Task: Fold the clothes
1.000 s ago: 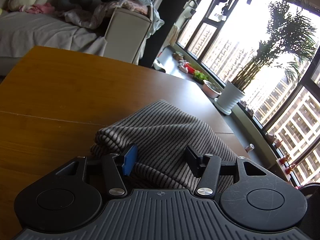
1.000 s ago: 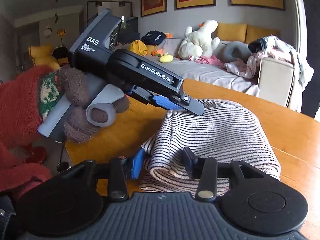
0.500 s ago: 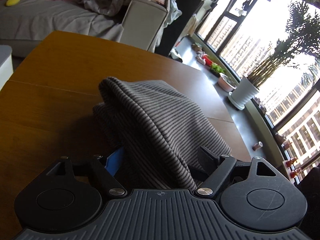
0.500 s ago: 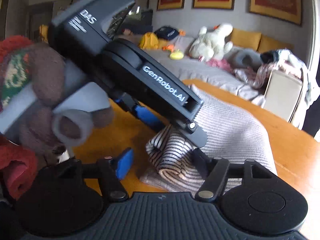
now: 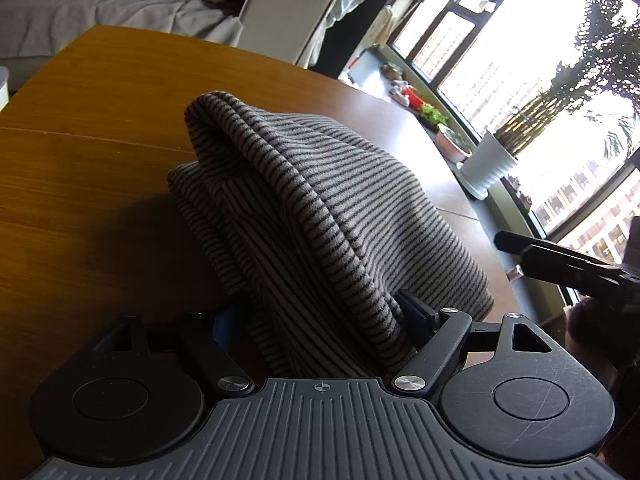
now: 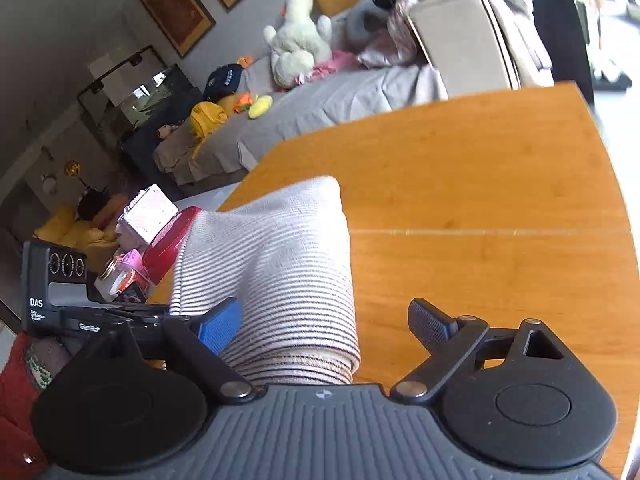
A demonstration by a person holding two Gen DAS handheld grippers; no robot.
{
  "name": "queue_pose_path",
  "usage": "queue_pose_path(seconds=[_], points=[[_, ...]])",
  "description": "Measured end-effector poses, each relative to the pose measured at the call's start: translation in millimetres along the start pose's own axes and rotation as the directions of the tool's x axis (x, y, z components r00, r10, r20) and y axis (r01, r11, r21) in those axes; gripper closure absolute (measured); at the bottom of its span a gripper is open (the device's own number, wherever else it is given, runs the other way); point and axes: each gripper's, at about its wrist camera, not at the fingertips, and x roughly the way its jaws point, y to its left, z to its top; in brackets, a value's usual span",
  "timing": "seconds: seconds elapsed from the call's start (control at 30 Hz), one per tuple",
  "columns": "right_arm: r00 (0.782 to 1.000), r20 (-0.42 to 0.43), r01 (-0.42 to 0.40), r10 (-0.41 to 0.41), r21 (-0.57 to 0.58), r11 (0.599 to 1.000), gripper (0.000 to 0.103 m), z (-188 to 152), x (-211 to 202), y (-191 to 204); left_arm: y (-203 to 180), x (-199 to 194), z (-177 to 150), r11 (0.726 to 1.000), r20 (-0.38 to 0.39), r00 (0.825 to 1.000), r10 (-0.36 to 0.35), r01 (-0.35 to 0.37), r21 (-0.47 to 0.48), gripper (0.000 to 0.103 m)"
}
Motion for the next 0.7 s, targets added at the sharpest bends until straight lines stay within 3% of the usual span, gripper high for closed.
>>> queue_pose_path(seconds=[0.1,0.13,0.33,0.5,0.7], points=[[0.997,-0.044,-0.060,0.060,-0.009,0.998,0.015,0,24,-1,4,0,-3,0.999,0.010,0.999,-0.033,0.033,-0.007,0.023],[0.996,-0.056,-0.069,0.067,-0.024,0.997,0.025,1,29,3,7,0,-4,0.999,0.015,0.999,-0.048,0.048,-0.006,0.024],[0.996,-0.064,-0.064,0.059,-0.070,0.996,0.034,33,71,22,30,2,5,0.994,0.045,0.993,-0.110,0.111,-0.008,0.032],[0.998,-0.030,-0.065,0.063,-0.085,0.994,0.037,74,121,30,61,6,36,0.994,0.090,0.990,-0.104,0.108,-0.030,0.037],[0.998,0.021,-0.064,0.067,-0.117,0.991,0.037,115,186,41,109,13,85,0.998,0.178,0.983,-0.037,0.045,-0.042,0.039]])
